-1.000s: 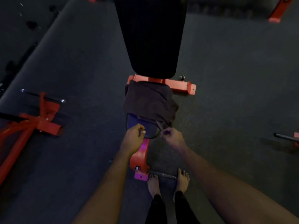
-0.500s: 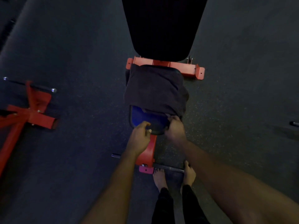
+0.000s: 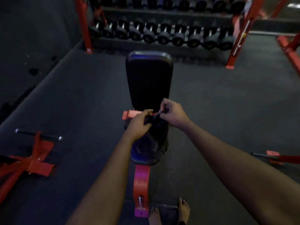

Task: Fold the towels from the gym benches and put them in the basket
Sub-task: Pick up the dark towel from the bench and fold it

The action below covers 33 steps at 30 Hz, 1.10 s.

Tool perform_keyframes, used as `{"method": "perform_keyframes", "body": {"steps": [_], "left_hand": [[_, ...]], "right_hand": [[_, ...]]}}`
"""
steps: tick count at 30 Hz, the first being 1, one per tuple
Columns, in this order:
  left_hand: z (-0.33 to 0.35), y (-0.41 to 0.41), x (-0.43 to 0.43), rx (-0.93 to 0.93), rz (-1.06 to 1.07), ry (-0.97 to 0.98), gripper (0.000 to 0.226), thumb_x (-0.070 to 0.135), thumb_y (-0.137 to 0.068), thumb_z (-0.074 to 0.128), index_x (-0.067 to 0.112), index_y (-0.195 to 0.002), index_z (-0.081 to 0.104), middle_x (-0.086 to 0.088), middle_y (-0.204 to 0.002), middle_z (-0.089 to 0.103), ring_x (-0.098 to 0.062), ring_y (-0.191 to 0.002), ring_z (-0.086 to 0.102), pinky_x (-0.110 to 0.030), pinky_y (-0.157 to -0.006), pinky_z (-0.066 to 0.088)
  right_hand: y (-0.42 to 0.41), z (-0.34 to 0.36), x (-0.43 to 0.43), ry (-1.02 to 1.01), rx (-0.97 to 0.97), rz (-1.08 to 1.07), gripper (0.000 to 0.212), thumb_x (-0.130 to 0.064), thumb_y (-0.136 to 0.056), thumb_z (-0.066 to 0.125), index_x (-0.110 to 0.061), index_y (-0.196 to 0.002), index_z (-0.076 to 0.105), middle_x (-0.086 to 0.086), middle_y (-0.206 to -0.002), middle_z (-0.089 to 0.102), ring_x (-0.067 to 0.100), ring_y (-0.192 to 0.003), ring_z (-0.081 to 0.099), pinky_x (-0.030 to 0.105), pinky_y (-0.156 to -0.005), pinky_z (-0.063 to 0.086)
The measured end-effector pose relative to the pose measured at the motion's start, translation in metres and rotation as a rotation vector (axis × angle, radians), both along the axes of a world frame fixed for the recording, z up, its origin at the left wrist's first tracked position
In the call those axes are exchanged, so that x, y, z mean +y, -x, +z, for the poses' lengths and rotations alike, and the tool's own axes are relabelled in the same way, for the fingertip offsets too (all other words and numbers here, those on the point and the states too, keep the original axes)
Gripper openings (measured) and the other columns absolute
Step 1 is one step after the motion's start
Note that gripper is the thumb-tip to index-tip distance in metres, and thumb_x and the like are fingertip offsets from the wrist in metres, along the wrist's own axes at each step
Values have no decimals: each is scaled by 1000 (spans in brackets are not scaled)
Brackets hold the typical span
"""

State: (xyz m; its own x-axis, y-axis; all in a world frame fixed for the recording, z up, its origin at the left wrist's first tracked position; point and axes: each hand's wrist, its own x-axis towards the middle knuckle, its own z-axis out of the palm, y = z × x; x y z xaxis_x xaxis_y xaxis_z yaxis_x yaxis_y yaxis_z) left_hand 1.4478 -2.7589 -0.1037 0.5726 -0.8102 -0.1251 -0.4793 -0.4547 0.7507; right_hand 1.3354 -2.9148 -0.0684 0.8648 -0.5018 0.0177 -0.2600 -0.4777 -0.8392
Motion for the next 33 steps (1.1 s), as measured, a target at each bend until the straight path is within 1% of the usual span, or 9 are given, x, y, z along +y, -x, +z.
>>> {"method": "perform_keyframes", "body": {"steps": [4, 6, 9, 12, 16, 22, 25, 29, 33], "left_hand": [[63, 9, -12, -82, -18, -3, 13, 14, -87, 65, 25, -93, 60, 2, -87, 65, -16, -81, 61, -24, -70, 45], [83, 15, -17, -143, 37, 49, 12, 15, -89, 58, 24, -85, 53, -4, -80, 64, -23, -75, 60, -30, -67, 45], [124, 36, -27, -84, 73, 266, 14, 31, -91, 62, 20, -96, 54, -1, -86, 66, -16, -78, 62, -29, -68, 49], [165, 56, -39, -128, 78, 398, 24, 43, -86, 67, 24, -93, 54, 3, -82, 66, -10, -75, 63, -27, -65, 51], [193, 72, -51, -286, 112, 367, 11, 23, -82, 63, 21, -85, 53, 4, -71, 64, -20, -72, 64, -35, -65, 51], [218, 93, -58, -313, 93, 349, 13, 5, -95, 42, 17, -100, 44, -6, -95, 62, -25, -88, 61, -32, -73, 42], [244, 103, -60, -393, 92, 417, 13, 6, -98, 40, 14, -107, 39, -4, -87, 57, -17, -74, 55, -27, -62, 35], [272, 109, -66, -374, 34, 431, 18, 8, -98, 42, 20, -105, 29, -3, -75, 49, -14, -63, 46, -29, -55, 37], [275, 112, -62, -277, 17, 414, 17, 14, -99, 46, 17, -109, 32, -3, -82, 53, -16, -70, 51, -26, -58, 42]], "right_hand": [[10, 88, -14, 105, -139, -20, 20, 0, -74, 63, -17, -80, 55, 8, -75, 67, 9, -63, 58, 25, -61, 45], [16, 119, -20, 166, -192, -55, 22, -3, -78, 64, -22, -82, 55, 2, -76, 67, 8, -65, 59, 21, -63, 46], [30, 157, -25, 240, -238, -73, 20, -2, -81, 66, -19, -85, 57, -6, -77, 65, 11, -70, 64, 17, -64, 48], [45, 189, -28, 290, -280, -41, 19, -1, -82, 67, -16, -87, 56, -3, -81, 68, 15, -76, 68, 24, -68, 55], [68, 223, -32, 314, -338, -6, 19, 4, -81, 67, -8, -91, 56, 4, -84, 72, 8, -81, 71, 21, -75, 56], [98, 245, -50, 453, -333, -113, 20, 7, -79, 64, -11, -86, 58, -7, -78, 64, 9, -75, 62, 22, -73, 48], [112, 231, -57, 503, -301, -180, 25, 3, -70, 65, -14, -89, 62, -1, -85, 66, 16, -80, 62, 37, -80, 53], [121, 221, -37, 522, -378, 26, 43, -11, -65, 71, -21, -106, 63, -6, -107, 65, 13, -103, 60, 27, -89, 49], [115, 234, -25, 464, -546, -15, 19, -2, -71, 63, -17, -81, 69, -5, -79, 70, 12, -77, 65, 32, -73, 52]]}}
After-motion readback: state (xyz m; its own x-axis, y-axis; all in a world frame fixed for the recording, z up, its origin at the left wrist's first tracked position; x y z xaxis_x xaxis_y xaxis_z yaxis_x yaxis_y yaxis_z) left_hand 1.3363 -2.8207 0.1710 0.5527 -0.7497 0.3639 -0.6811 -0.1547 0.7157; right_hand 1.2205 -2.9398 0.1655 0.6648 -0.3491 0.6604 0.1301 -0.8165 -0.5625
